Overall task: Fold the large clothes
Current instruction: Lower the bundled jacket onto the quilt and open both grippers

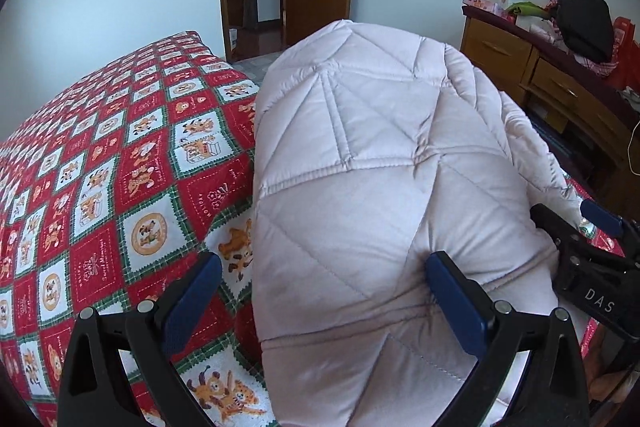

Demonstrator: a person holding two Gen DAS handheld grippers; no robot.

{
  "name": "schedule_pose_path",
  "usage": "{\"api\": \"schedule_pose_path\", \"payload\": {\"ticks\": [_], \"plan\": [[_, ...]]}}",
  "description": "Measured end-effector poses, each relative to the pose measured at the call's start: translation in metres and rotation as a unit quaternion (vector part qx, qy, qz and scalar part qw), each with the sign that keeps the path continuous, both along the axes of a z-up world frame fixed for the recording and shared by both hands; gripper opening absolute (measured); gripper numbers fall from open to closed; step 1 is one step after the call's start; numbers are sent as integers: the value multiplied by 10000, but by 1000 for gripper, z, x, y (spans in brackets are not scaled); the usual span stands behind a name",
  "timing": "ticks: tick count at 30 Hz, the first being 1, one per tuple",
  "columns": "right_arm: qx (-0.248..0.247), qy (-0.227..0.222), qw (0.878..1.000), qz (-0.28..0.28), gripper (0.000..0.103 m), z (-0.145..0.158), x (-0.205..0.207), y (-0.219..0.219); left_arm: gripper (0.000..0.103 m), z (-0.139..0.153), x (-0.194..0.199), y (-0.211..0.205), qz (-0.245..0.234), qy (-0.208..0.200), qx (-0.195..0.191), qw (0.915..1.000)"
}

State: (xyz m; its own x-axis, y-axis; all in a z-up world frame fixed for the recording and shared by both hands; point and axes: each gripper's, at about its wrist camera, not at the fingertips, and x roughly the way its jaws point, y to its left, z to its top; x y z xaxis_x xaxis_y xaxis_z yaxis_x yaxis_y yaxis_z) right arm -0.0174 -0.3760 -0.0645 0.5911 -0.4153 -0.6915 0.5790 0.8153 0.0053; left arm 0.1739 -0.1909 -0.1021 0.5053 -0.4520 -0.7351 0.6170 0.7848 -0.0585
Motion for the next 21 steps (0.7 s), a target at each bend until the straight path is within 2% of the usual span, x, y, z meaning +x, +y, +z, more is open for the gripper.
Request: {"api": "schedule_pose_path", "payload": {"ticks": [3,5,7,10,12,14,16,18,20,21], "plan": [[237,18,9997,3,95,-12,-2,-5,102,-6,6,-4,-9,129,-31,9999],[472,3,9989,4,95,-13,-8,-9,102,-4,12,-3,-96,412,-79,9991],[469,-94,9988,88,95,-1,-14,-13,102,11,22,3,-186,486,-276,9983],[232,-197,9994,160,95,26,-13,-23,102,37,49,15,44,345,-670,9971],[428,-344,9981,288,95,46,4,-37,102,47,75,14,223,386,-793,9959],[512,-405,9972,359,94,57,27,-48,102,48,107,3,392,514,-737,9952],[419,-317,9974,484,89,63,61,-57,102,40,128,-13,485,638,-579,9951],[650,-200,9946,787,76,54,97,-63,102,28,141,-33,491,654,-384,9959],[814,15,9929,864,68,36,123,-67,102,20,148,-46,538,575,-243,9966],[856,161,9929,805,67,22,135,-70,102,14,153,-55,613,535,-171,9965]]}}
